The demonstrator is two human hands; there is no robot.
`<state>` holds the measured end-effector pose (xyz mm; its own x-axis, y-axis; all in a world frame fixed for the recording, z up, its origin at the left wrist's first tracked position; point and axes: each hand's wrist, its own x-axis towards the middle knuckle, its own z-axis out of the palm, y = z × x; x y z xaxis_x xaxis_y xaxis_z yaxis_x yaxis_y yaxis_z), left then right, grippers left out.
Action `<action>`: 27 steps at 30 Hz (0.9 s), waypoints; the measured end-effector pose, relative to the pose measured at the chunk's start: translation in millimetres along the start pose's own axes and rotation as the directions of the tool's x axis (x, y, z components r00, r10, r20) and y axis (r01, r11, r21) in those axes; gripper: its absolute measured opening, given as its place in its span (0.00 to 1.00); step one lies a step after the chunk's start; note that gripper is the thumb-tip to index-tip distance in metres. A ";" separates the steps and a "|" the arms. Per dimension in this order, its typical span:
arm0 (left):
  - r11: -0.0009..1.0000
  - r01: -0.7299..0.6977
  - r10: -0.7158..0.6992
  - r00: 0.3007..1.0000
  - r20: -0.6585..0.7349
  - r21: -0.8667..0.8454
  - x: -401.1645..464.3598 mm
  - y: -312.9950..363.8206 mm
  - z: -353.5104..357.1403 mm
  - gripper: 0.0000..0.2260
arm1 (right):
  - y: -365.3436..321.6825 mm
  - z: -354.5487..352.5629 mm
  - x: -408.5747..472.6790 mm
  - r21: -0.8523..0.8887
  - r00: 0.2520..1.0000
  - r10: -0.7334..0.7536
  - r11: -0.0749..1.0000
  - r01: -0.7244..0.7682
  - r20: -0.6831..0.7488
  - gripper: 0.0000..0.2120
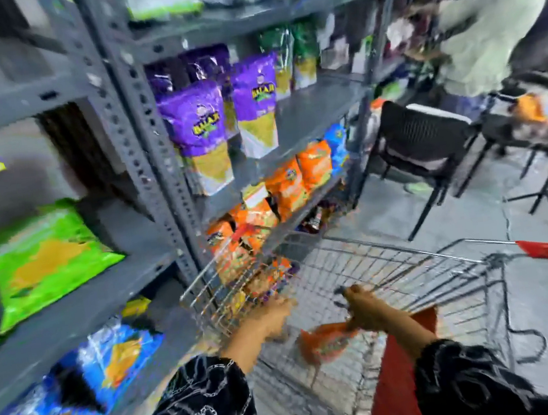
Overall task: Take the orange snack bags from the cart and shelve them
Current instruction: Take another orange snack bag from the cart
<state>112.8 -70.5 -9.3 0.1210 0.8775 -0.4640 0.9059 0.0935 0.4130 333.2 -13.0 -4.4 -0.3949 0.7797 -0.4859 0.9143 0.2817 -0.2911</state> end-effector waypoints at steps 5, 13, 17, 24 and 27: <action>0.985 0.086 -0.119 0.967 0.224 0.149 19.7 14.4 51.0 0.38 | 36.6 56.2 11.1 -0.170 0.996 0.079 0.983 -0.071 0.045 0.39; 0.967 0.251 -0.254 0.963 0.092 0.035 19.9 14.1 79.5 0.17 | 50.2 58.9 22.6 0.146 0.961 0.244 0.963 -0.225 -0.131 0.13; 0.945 0.320 -0.325 0.943 -0.079 -0.066 18.6 4.1 67.6 0.07 | 47.6 58.7 12.8 0.198 0.936 0.274 0.952 -0.232 -0.221 0.10; 0.790 0.106 -0.324 0.908 -0.265 -0.604 2.9 -3.4 28.2 0.06 | 20.1 42.6 -8.6 0.516 0.797 0.252 0.852 0.086 -0.548 0.04; 0.741 -0.042 -0.301 0.872 -0.387 -0.671 -16.8 3.4 4.5 0.08 | -11.3 26.8 -25.0 0.635 0.740 0.330 0.754 0.167 -0.586 0.08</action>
<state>115.6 -87.0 -3.5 -0.3241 0.9187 -0.2256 0.3938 0.3478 0.8508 330.4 -50.6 -11.0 0.0619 0.9977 0.0278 0.5665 -0.0122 -0.8240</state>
